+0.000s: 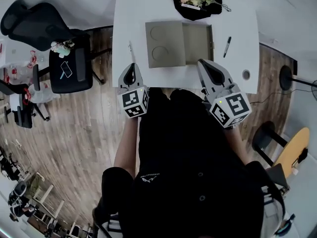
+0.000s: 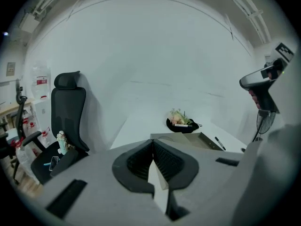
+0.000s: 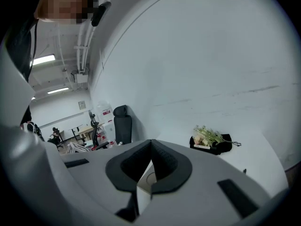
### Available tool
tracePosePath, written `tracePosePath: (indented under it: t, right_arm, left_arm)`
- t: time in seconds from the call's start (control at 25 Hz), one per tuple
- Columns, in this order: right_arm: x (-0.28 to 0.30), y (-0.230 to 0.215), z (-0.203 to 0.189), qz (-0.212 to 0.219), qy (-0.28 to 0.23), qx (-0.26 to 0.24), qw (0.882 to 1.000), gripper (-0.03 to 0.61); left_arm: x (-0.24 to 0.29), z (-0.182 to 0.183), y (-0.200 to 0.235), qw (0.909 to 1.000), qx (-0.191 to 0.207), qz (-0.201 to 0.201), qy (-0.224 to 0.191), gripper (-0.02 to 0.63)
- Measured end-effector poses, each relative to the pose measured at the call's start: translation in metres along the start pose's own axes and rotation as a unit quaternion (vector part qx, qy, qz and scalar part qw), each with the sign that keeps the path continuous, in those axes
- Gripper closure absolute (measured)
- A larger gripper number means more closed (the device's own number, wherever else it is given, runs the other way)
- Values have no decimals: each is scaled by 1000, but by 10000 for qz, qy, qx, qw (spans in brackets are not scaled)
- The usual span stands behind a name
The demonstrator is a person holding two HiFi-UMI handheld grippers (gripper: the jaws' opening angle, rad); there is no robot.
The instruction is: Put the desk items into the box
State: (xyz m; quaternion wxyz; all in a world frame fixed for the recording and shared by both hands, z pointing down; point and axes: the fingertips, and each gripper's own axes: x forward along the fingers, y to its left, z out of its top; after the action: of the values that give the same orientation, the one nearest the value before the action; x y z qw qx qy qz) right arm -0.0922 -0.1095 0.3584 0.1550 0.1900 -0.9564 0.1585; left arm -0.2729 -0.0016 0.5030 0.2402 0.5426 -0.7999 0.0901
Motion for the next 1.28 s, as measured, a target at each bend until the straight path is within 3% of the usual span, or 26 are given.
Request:
tracePosePath:
  t: [0.36,0.6,0.92,1.28]
  right_arm:
    - [49,29,0,-264,187,54,9995,580]
    - [73,40,-6,-512,295,152,9981,580]
    - [84,48,-14,-894,369,322,9948,580]
    - [78,49,-23,-1351,383,474,9890,580]
  left_arm:
    - [46,-57,44,9950,-93,-258,957,598]
    - [78,-97,64,9850,-274,-428,1646,537]
    - [105,-127,69,9720,-326,-682,2224,525]
    - [122,-149,68,9611,-366,-487,2693,522]
